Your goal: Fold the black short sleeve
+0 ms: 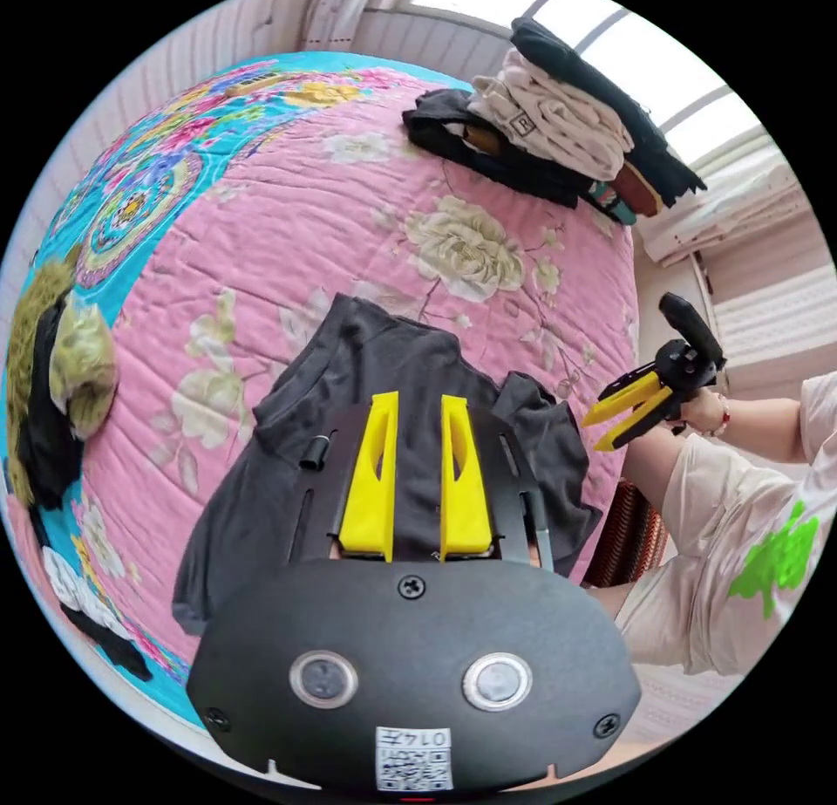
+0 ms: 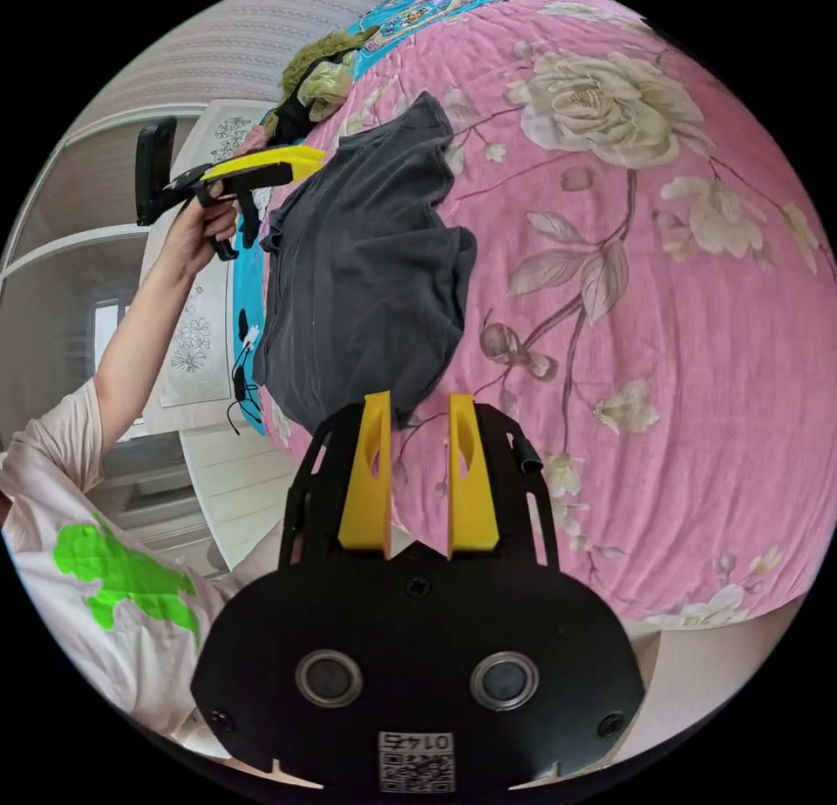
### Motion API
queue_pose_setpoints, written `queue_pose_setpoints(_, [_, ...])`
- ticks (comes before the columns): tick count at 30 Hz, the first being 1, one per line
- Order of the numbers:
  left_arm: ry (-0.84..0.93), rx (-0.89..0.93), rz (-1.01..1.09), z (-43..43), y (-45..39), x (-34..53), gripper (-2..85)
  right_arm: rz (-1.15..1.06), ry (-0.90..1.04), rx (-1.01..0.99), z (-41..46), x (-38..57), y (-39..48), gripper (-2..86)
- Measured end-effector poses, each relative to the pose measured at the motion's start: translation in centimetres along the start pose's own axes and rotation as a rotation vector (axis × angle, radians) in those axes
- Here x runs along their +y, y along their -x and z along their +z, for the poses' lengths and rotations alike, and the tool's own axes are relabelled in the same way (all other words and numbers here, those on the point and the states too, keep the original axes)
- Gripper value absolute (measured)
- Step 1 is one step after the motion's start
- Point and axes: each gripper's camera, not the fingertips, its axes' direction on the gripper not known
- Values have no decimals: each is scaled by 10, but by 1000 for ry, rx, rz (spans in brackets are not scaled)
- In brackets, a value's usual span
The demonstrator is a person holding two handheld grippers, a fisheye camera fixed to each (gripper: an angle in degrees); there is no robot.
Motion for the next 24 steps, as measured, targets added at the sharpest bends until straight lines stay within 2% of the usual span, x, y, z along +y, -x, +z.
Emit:
queue_pose_setpoints(2, [41, -110, 48, 16, -10, -37, 63, 15, -2, -60, 7, 2, -13, 98])
queue_pose_setpoints(5, [4, -158, -27, 19, -1, -68, 70, 44, -50, -100, 10, 1, -36, 94])
queue_pose_setpoints(9, [53, -110, -112, 30, 23, -93, 115, 89, -82, -127, 7, -9, -72, 74])
queue_pose_setpoints(11, [160, -93, -117, 54, 30, -105, 134, 92, -76, -153, 6, -12, -87, 49])
queue_pose_setpoints(13, [187, -146, -101, 62, 27, -112, 111, 96, -72, -171, 5, -14, -101, 26])
queue_pose_setpoints(15, [207, -191, -58, 61, 20, -118, 28, 103, -74, -186, 0, -14, -119, 15])
queue_pose_setpoints(20, [108, -284, -104, 21, 28, -133, 17, 84, -152, -153, -34, -21, -149, 8])
queue_pose_setpoints(24, [113, -284, -202, 15, 59, -137, 48, 75, -187, -78, -58, -47, -186, 15])
